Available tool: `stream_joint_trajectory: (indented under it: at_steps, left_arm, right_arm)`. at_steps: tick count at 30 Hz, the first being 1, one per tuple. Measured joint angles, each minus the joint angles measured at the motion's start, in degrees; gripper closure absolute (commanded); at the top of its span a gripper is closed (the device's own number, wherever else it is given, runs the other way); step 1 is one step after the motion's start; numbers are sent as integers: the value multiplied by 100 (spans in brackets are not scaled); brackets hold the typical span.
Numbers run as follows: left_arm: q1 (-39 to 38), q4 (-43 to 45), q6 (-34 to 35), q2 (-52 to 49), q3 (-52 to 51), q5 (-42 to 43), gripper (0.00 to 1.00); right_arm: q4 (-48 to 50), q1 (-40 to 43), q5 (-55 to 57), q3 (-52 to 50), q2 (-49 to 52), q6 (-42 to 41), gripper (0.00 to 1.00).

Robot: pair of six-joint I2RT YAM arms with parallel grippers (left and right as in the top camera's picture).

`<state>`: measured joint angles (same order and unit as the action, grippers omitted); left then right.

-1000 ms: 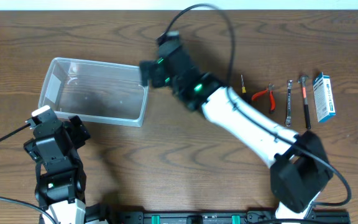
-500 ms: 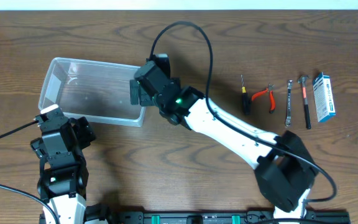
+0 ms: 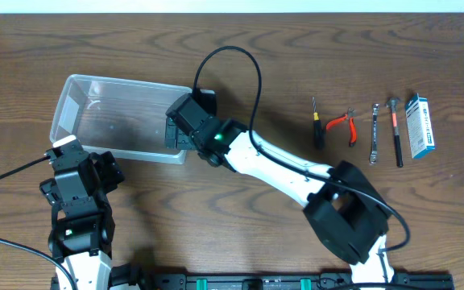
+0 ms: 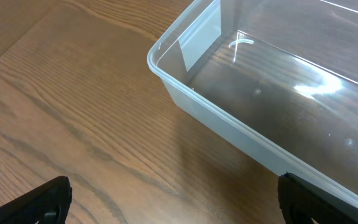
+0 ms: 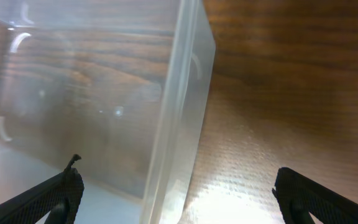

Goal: Pack container
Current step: 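Grasp the right rim of the clear container with the right gripper, then drag the container rightward toward the tools and release it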

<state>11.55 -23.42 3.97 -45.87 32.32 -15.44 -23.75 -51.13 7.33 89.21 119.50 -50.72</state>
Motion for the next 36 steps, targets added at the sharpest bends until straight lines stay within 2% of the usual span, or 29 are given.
stream_joint_trajectory:
  at_steps: [9, 16, 19, 33, 36]
  left_arm:
    - [0, 2, 0, 0, 0, 0, 2]
    - [0, 0, 0, 0, 0, 0, 2]
    - [0, -2, 0, 0, 0, 0, 2]
    - [0, 0, 0, -2, 0, 0, 2]
    - [0, 0, 0, 0, 0, 2, 2]
  right_arm:
    - [79, -267, 48, 0, 251, -354, 40]
    - [-339, -278, 299, 11, 251, -452, 49]
    - [-745, -278, 463, 33, 247, -503, 60]
    - [-2662, 68, 1239, 181, 184, -505, 57]
    - [-2929, 293, 1331, 177, 160, -428, 60]
